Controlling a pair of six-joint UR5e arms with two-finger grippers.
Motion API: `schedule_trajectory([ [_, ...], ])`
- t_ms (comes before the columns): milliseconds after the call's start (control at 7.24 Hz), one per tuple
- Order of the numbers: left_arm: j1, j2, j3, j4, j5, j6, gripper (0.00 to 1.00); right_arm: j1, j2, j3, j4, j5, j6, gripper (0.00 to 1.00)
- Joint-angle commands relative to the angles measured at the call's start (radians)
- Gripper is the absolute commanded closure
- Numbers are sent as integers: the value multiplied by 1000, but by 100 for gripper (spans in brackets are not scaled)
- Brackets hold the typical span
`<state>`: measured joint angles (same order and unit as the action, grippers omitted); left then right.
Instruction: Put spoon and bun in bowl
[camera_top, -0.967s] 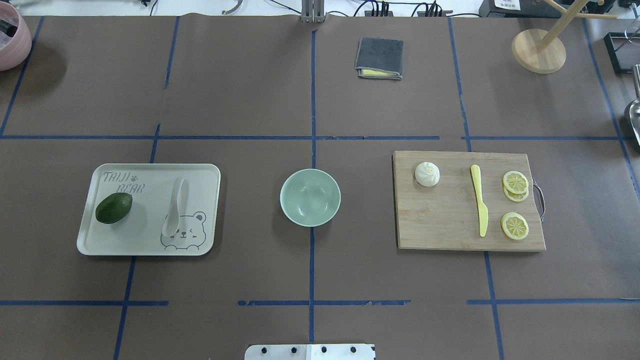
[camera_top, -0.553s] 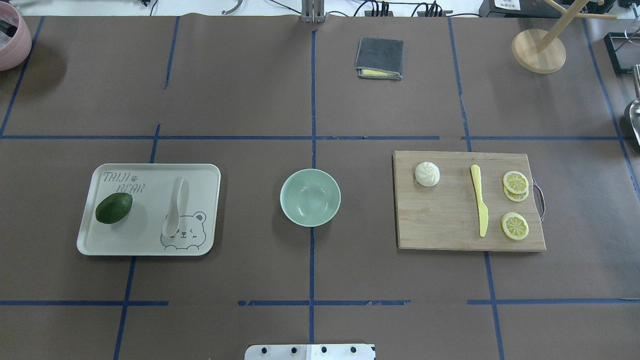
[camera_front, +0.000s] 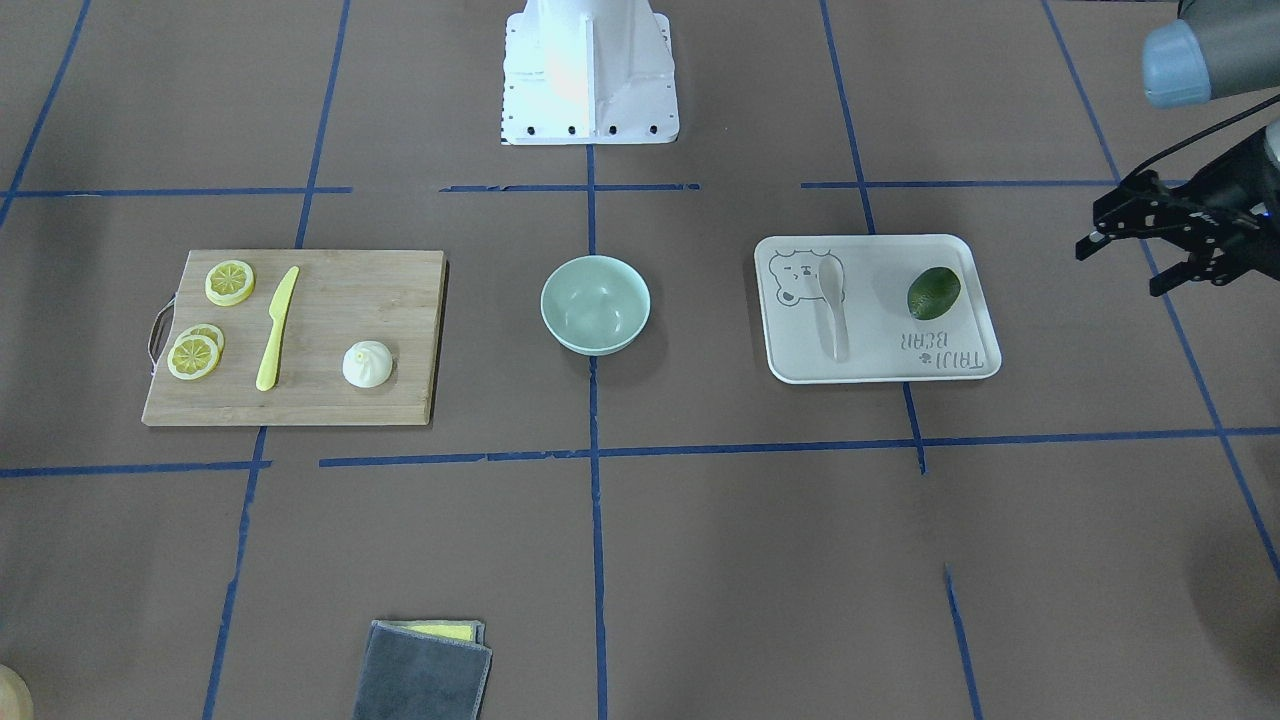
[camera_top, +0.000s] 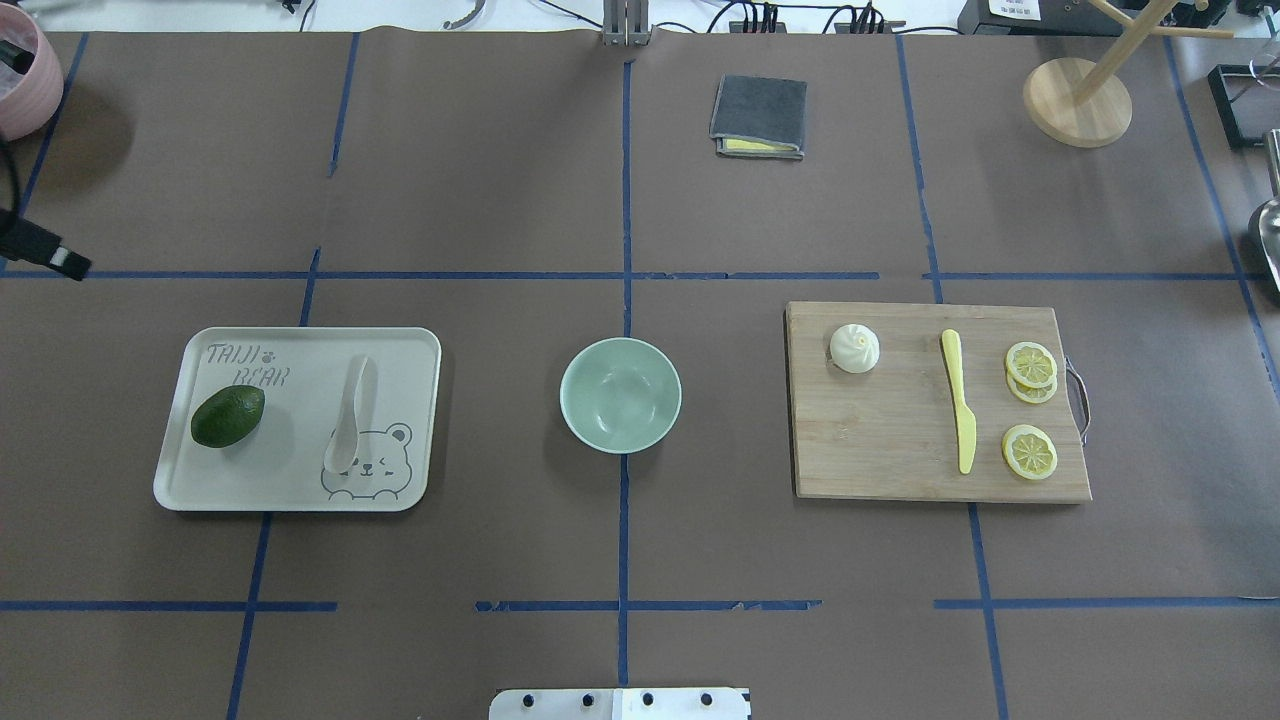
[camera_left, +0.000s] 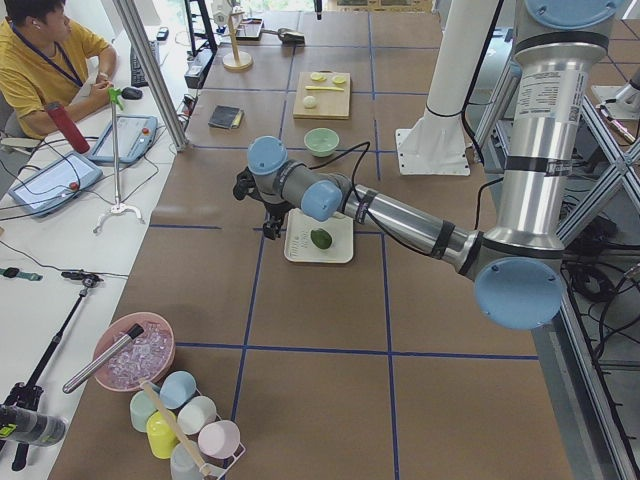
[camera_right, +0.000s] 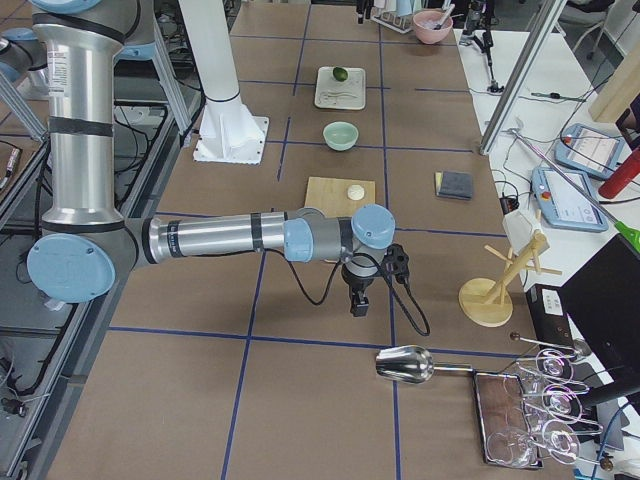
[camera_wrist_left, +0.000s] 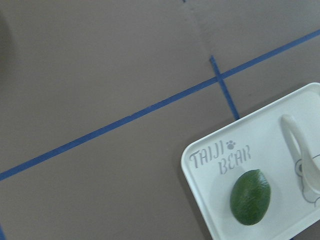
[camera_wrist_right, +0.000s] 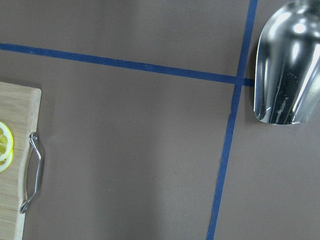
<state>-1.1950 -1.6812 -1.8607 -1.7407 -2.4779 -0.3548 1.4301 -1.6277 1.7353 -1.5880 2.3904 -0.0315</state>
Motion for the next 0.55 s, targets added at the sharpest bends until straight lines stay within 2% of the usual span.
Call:
schedule_trajectory([
  [0,159,-114,12,-19,159,-249,0,-5,-6,0,22,3,1,0],
  [138,249,-159,38,-17,192,-341,0,-7,-6,-3,20,3,2,0],
  [276,343,-202,70,-22,271,-428,1,-11,-6,-8,20,3,7,0],
  [415,406,-221,116,-20,295,-456,3,-14,-6,-14,20,3,8,0],
])
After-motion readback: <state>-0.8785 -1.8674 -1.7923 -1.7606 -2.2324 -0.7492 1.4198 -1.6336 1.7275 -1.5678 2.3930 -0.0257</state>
